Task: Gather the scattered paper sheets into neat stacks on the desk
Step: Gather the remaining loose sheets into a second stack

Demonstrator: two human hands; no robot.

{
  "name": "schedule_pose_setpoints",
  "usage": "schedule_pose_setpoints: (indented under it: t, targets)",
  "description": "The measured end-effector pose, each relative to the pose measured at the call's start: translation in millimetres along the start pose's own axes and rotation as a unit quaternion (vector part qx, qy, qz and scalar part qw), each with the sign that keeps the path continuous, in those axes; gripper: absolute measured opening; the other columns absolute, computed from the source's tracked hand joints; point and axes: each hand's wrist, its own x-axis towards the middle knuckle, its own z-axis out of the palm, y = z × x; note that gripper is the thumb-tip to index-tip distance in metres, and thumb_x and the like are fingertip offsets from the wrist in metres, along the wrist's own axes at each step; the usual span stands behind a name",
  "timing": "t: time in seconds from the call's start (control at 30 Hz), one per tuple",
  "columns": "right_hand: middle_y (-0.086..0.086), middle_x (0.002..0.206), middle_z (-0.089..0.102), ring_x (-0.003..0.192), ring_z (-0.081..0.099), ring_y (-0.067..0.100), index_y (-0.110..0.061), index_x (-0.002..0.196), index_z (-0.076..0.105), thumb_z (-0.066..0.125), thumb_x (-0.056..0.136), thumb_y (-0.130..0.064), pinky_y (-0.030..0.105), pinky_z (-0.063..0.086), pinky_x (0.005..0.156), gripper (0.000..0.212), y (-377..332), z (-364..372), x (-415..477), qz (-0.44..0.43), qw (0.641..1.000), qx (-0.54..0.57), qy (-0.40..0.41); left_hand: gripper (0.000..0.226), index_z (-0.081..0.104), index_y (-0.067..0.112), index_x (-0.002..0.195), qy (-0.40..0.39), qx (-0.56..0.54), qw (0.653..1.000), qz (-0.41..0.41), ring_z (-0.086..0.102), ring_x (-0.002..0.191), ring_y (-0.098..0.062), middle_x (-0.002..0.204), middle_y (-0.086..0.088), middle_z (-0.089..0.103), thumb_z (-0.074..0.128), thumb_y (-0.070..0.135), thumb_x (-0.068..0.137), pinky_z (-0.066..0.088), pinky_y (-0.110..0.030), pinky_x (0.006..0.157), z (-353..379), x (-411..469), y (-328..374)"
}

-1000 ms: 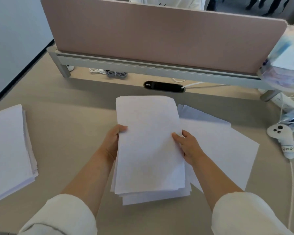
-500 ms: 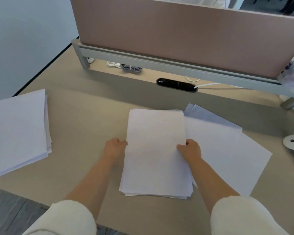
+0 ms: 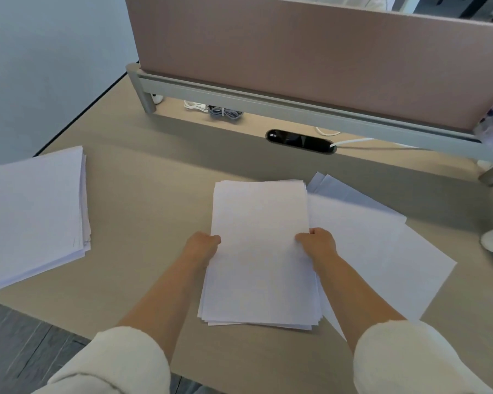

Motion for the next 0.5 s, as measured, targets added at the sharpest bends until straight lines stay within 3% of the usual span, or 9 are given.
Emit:
schedule_pose_setpoints:
  t: [0.13, 0.23, 0.3, 0.33, 0.37, 0.43, 0.5]
  targets:
    - [0.002, 0.092, 0.048, 0.086, 0.051, 0.024, -0.017, 0.104, 0.040, 0.059, 0.083, -0.012, 0.030, 0.041, 0.071, 0.029, 4.1, -2.6, 1.0, 0.019, 0.997, 0.071, -0.002, 0.032, 0.039, 0.010, 0.059, 0.006, -0.006, 1.000, -0.005, 0.035, 0.047, -0.022, 0.057, -0.005, 0.037, 0.053, 0.013, 0.087, 0.028, -0.023, 0.046, 2.6, 1.2, -1.2]
    - [0.010, 0.095, 0.061, 0.082, 0.057, 0.028, -0.010, 0.098, 0.053, 0.063, 0.079, -0.016, 0.031, 0.045, 0.070, 0.022, 7.0, -3.8, 1.8, 0.030, 0.996, 0.055, -0.061, 0.030, 0.039, 0.011, 0.061, 0.013, -0.006, 1.000, -0.014, 0.037, 0.050, -0.022, 0.062, -0.005, 0.040, 0.054, 0.016, 0.086, 0.031, -0.024, 0.049, 3.6, 3.8, -3.2]
    - [0.014, 0.112, 0.062, 0.097, 0.060, 0.031, -0.006, 0.114, 0.055, 0.061, 0.084, -0.019, 0.033, 0.047, 0.078, 0.033, 7.6, -3.9, -1.8, 0.006, 0.995, -0.004, -0.095, 0.021, 0.046, 0.006, 0.070, 0.013, -0.005, 1.000, -0.021, 0.043, 0.057, -0.025, 0.072, -0.011, 0.047, 0.057, 0.021, 0.080, 0.037, -0.026, 0.058, 3.8, 1.5, -0.5]
    - [0.013, 0.120, 0.057, 0.108, 0.057, 0.031, -0.006, 0.127, 0.046, 0.058, 0.088, -0.020, 0.033, 0.045, 0.084, 0.043, 8.2, -4.7, -4.0, -0.019, 0.994, -0.047, -0.099, 0.027, 0.052, 0.002, 0.081, 0.015, -0.008, 1.000, -0.025, 0.050, 0.065, -0.029, 0.083, -0.018, 0.053, 0.058, 0.027, 0.073, 0.041, -0.029, 0.062, 4.1, 1.1, 0.8]
    - [0.013, 0.127, 0.053, 0.116, 0.052, 0.032, -0.008, 0.136, 0.036, 0.054, 0.090, -0.020, 0.032, 0.042, 0.089, 0.050, 9.1, -5.2, -5.0, -0.050, 0.990, -0.086, -0.102, 0.049, 0.055, -0.003, 0.097, 0.018, -0.008, 0.999, -0.030, 0.057, 0.076, -0.034, 0.098, -0.023, 0.058, 0.057, 0.032, 0.064, 0.047, -0.034, 0.069, 4.8, 2.3, 1.4]
    - [0.012, 0.135, 0.049, 0.123, 0.048, 0.031, -0.012, 0.145, 0.025, 0.051, 0.093, -0.020, 0.032, 0.038, 0.095, 0.058, 11.2, -6.1, -8.9, -0.103, 0.983, -0.119, -0.099, 0.076, 0.051, -0.003, 0.118, 0.017, 0.011, 0.999, -0.041, 0.061, 0.100, -0.038, 0.120, -0.024, 0.056, 0.053, 0.038, 0.053, 0.051, -0.041, 0.083, 7.0, 10.1, -1.7]
    - [0.011, 0.136, 0.049, 0.121, 0.050, 0.030, -0.012, 0.143, 0.029, 0.052, 0.094, -0.022, 0.034, 0.040, 0.097, 0.056, 11.8, -8.0, -10.6, -0.090, 0.989, -0.077, -0.094, 0.076, 0.050, 0.002, 0.121, 0.021, 0.033, 0.998, -0.043, 0.059, 0.104, -0.036, 0.122, -0.019, 0.055, 0.054, 0.039, 0.054, 0.051, -0.042, 0.089, 8.8, 10.4, -0.4]
